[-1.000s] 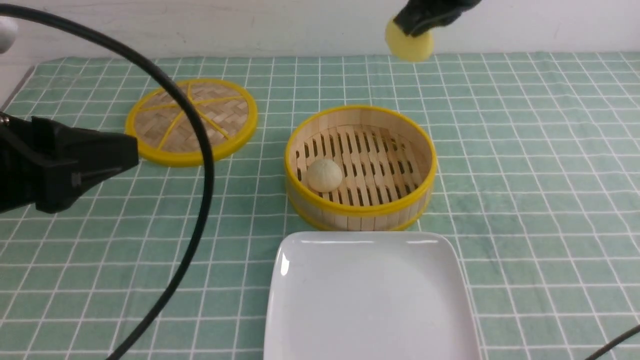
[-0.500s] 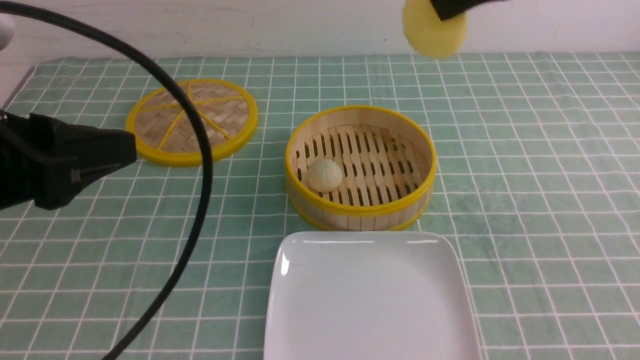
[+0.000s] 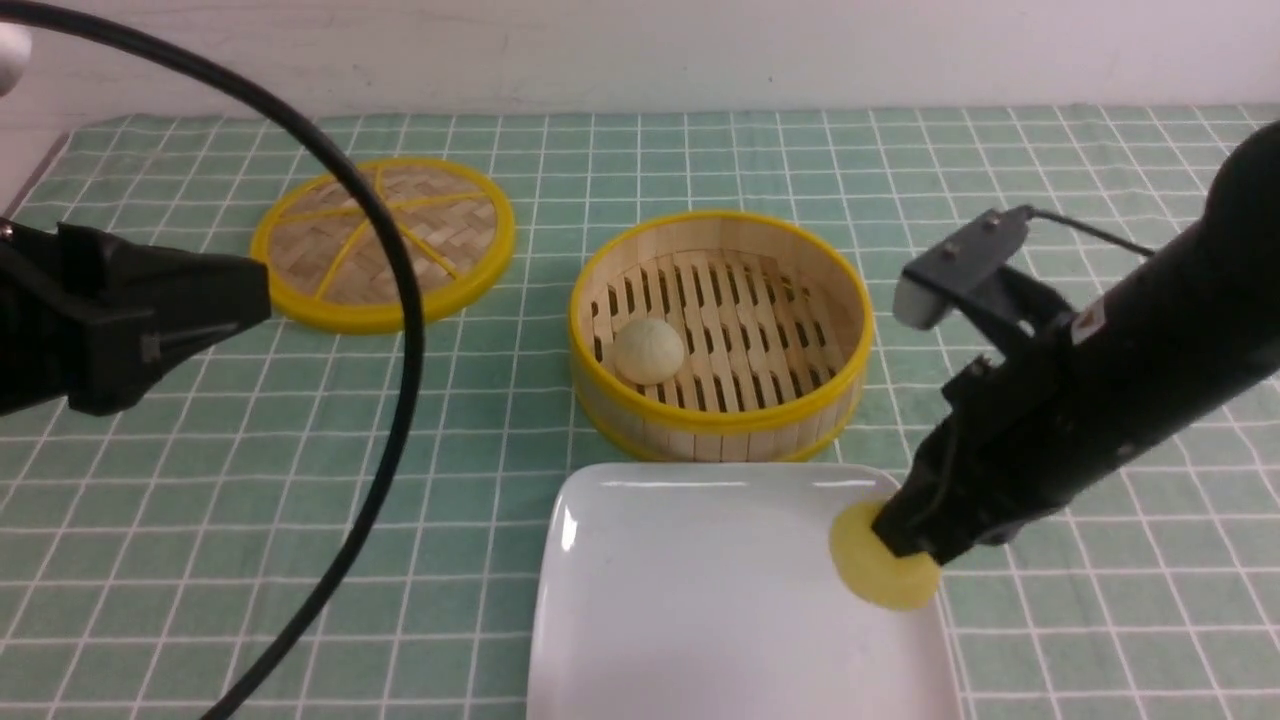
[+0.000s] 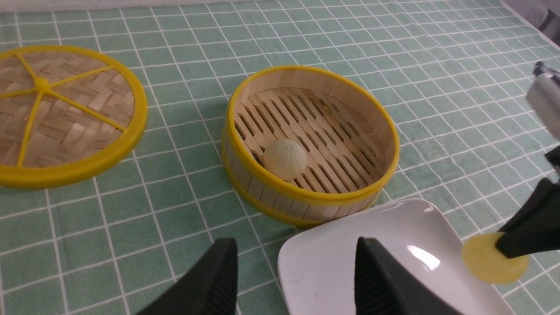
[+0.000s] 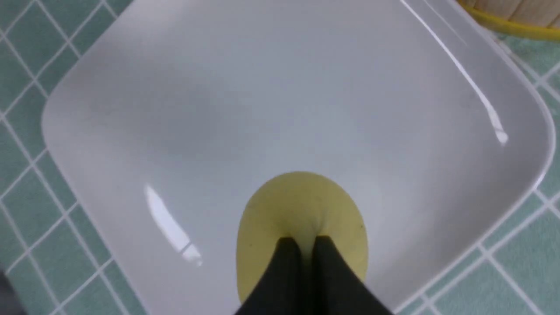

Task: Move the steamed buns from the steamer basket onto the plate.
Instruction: Use the right arm to put the steamed stuffed bun into the plate

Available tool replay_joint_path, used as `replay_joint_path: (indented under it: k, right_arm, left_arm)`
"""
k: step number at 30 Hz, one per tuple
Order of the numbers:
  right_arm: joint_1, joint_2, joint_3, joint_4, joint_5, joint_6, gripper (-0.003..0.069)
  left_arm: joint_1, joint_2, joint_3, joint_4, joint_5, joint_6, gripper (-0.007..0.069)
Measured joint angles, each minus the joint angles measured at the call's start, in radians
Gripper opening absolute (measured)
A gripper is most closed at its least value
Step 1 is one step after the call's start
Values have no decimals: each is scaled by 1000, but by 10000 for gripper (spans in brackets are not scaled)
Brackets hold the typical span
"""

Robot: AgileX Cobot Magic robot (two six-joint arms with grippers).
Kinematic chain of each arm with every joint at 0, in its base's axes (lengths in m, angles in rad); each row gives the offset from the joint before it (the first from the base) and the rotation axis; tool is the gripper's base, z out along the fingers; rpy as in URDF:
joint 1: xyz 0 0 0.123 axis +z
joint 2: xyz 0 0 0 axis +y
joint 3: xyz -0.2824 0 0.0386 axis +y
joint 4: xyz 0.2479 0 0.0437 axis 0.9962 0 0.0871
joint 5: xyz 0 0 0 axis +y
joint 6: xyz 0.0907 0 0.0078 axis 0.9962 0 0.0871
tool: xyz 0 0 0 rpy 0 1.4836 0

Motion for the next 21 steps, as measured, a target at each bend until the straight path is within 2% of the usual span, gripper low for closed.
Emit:
replay_joint_path:
  k: [1, 4, 8, 16, 18, 19, 21]
  right_arm:
    - [0, 0, 2, 3, -9, 0, 15]
    - [0, 68, 12, 37, -128, -102, 15]
    - [0, 143, 12, 43, -224, -129, 15]
    - [0, 176, 12, 43, -252, -175, 32]
    - [0, 176, 12, 44, -234, -179, 80]
    - [0, 176, 12, 44, -232, -180, 80]
    - [0, 176, 12, 47, -226, -180, 187]
  left_arm:
    - [0, 1, 0, 0, 0, 0, 386]
    - [0, 12, 0, 0, -3, 0, 386]
    - [0, 34, 0, 0, -7, -3, 386]
    - [0, 49, 0, 0, -4, -3, 386]
    - [0, 49, 0, 0, -5, -3, 386]
    - [0, 49, 0, 0, -5, -3, 386]
    - [0, 49, 0, 0, -5, -3, 386]
